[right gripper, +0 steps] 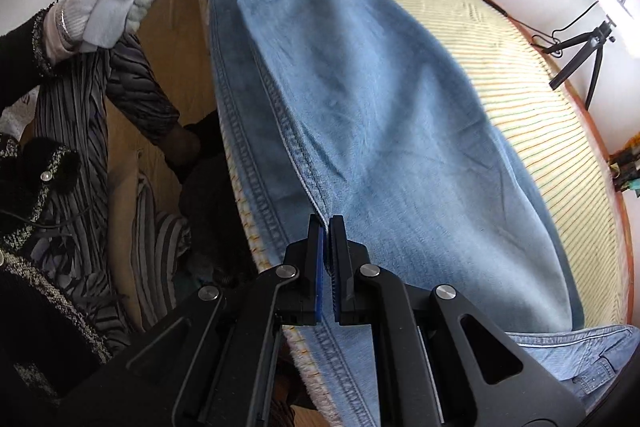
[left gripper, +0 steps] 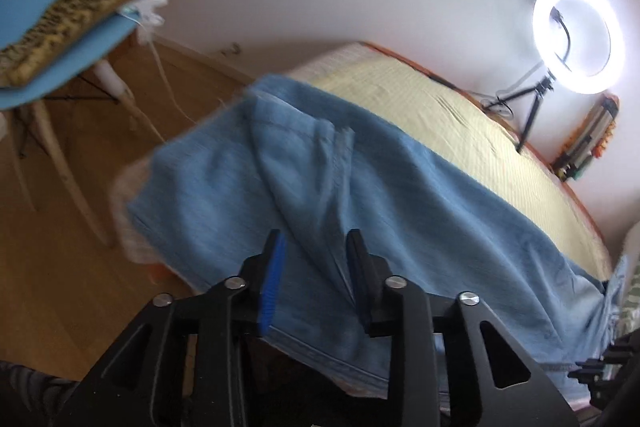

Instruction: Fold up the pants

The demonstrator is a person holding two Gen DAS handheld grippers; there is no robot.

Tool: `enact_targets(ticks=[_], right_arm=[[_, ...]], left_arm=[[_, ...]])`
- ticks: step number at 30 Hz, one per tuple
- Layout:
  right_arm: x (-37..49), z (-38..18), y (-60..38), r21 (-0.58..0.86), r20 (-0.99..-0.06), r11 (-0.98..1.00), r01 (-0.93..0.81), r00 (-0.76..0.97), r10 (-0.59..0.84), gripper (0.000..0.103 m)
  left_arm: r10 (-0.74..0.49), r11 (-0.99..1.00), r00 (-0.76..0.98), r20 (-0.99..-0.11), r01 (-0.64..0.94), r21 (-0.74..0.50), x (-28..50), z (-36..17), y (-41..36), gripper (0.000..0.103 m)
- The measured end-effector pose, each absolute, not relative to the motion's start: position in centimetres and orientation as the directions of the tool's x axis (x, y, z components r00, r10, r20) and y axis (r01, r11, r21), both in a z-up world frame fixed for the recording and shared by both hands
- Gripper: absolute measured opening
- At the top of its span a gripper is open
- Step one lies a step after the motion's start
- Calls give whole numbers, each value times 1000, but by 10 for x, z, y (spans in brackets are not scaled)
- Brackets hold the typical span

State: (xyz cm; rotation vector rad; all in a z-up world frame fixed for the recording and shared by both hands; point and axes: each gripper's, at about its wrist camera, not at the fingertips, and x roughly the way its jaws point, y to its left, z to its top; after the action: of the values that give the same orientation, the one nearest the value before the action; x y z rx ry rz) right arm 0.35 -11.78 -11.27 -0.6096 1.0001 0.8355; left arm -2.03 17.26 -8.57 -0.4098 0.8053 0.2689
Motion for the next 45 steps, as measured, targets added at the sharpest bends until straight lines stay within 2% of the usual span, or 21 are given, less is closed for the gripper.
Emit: enact_targets(ticks=[3, 6, 8, 15, 17, 18, 19, 21, 24, 27, 30, 32, 33, 35, 36, 37, 39, 41, 42, 43, 45], right_arm=[[5, -114, -115, -78, -904, 557, -827, 295, 311, 4], [2, -115, -114, -82, -904, 563, -822, 299, 305, 4], [2, -115, -115, -82, -904, 565, -821, 300, 305, 4], [8, -120, -117, -59, -906, 577, -815, 286, 312, 4], [8, -123, -116, -53, -908, 578, -814, 281, 311, 4], [9, -124, -116, -49, -909, 579, -814, 276, 311, 4], [10, -126, -116, -42, -912, 580, -813, 269, 310, 5], [12, -127, -116, -33, -916, 580, -814, 256, 308, 5], [16, -124, -115, -19, -926, 573, -819, 231, 300, 8], [23, -114, -110, 8, -926, 556, -831, 204, 317, 17], [39, -97, -101, 64, -908, 534, -843, 174, 382, 33], [54, -84, -88, 57, -889, 520, -852, 194, 416, 49], [64, -79, -80, 50, -881, 517, -855, 206, 426, 51], [88, -72, -62, 54, -868, 514, -856, 213, 448, 51], [100, -71, -53, 61, -862, 517, -854, 217, 459, 51], [110, -70, -44, 66, -856, 522, -850, 221, 467, 51], [129, -71, -23, 83, -845, 530, -844, 222, 487, 51], [138, -74, -5, 122, -829, 511, -851, 196, 525, 51], [137, -76, 3, 143, -824, 492, -859, 173, 540, 51], [133, -80, 11, 158, -821, 465, -871, 145, 551, 51], [117, -87, 27, 152, -830, 399, -904, 103, 549, 51]], left_arm=[[59, 909, 644, -763, -350, -225, -4, -84, 171, 48], [102, 939, 632, -768, -316, -135, 12, -85, 163, 49], [125, 955, 602, -789, -289, -70, 29, -92, 158, 54], [179, 966, 496, -850, -254, 55, 69, -129, 157, 55], [149, 958, 523, -839, -287, -9, 68, -133, 171, 51], [147, 955, 532, -834, -295, -20, 67, -134, 176, 38], [149, 954, 543, -827, -299, -24, 65, -132, 180, 18], [121, 944, 564, -817, -320, -81, 57, -129, 193, 8], [91, 910, 602, -794, -373, -179, 33, -123, 213, 6], [67, 869, 629, -775, -418, -264, 1, -122, 231, 5], [30, 838, 651, -758, -430, -337, -18, -126, 238, 5], [-13, 826, 657, -754, -417, -378, -19, -131, 243, 5], [-26, 821, 657, -754, -416, -391, -18, -133, 245, 6], [-40, 797, 658, -752, -432, -421, -14, -138, 252, 15], [-53, 784, 660, -749, -438, -441, -12, -140, 258, 29], [-67, 766, 671, -739, -440, -469, -14, -140, 261, 33], [-76, 735, 684, -726, -454, -504, -13, -138, 272, 33], [-64, 718, 691, -720, -469, -514, -13, -136, 282, 32], [-52, 710, 692, -720, -482, -514, -14, -135, 286, 22], [-51, 704, 696, -716, -483, -520, -15, -134, 289, 6], [-60, 697, 706, -705, -476, -536, -16, -133, 292, 5]])
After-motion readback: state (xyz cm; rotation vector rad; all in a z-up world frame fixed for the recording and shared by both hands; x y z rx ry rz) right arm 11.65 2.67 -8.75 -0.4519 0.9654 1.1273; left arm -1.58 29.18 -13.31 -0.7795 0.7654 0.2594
